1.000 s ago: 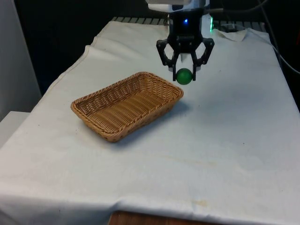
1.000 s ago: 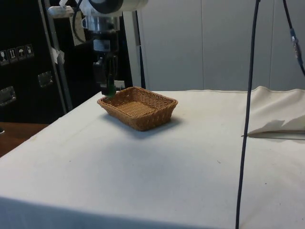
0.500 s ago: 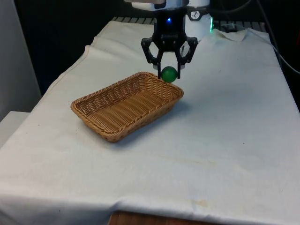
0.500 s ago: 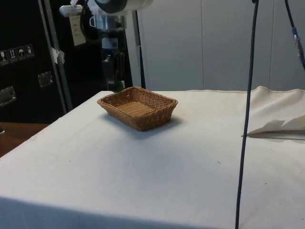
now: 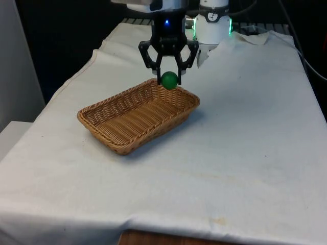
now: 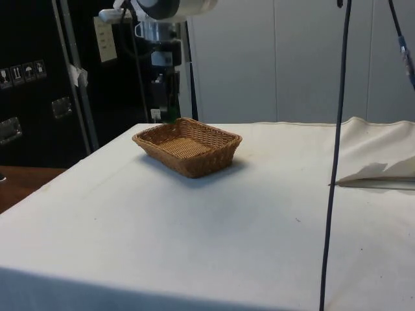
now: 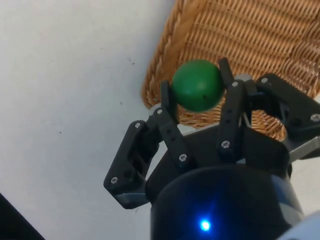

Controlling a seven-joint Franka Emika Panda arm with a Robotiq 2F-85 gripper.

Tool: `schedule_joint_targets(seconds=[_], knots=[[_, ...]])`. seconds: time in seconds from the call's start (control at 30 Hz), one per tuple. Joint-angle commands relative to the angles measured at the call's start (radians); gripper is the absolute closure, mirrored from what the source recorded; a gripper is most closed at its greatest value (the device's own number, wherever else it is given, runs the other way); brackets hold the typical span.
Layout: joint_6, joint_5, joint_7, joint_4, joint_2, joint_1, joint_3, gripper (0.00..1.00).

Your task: Pick up the ball and place it into the basket.

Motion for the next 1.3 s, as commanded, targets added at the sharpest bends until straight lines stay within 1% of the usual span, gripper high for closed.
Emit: schedule_joint_targets(seconds=[0.0, 0.17, 0.2, 0.23, 0.37, 0.5, 0.53, 0.57, 0.67, 0.77, 0.8, 0.83, 0.87, 0.97, 1.13, 1.17, 1.2, 1.27], knots=[[0.01, 0.014, -0.013, -0.006, 0.001, -0.007, 0.005, 1.0], [0.028, 0.05, -0.045, -0.024, 0.02, -0.01, -0.001, 1.0], [0.017, 0.036, -0.033, -0.021, 0.016, -0.001, -0.009, 1.0], [0.031, 0.057, -0.052, -0.026, 0.024, -0.009, -0.004, 1.0], [0.04, 0.08, -0.075, -0.032, 0.041, -0.008, -0.017, 1.0], [0.042, 0.089, -0.087, -0.035, 0.048, -0.009, -0.028, 1.0], [0.031, 0.082, -0.078, -0.03, 0.051, -0.004, -0.031, 1.0], [0.042, 0.09, -0.089, -0.036, 0.049, -0.009, -0.03, 1.0], [0.043, 0.092, -0.096, -0.042, 0.051, -0.011, -0.038, 1.0], [0.051, 0.099, -0.102, -0.05, 0.058, -0.014, -0.038, 1.0], [0.057, 0.104, -0.106, -0.056, 0.063, -0.014, -0.038, 1.0], [0.036, 0.088, -0.094, -0.049, 0.058, -0.008, -0.047, 1.0], [0.057, 0.104, -0.106, -0.056, 0.063, -0.014, -0.038, 1.0], [0.075, 0.123, -0.114, -0.069, 0.078, -0.014, -0.033, 1.0], [0.082, 0.159, -0.13, -0.071, 0.106, -0.014, -0.031, 1.0], [0.073, 0.146, -0.121, -0.07, 0.105, -0.008, -0.04, 1.0], [0.082, 0.165, -0.132, -0.071, 0.11, -0.014, -0.031, 1.0], [0.081, 0.177, -0.137, -0.07, 0.117, -0.014, -0.031, 1.0]])
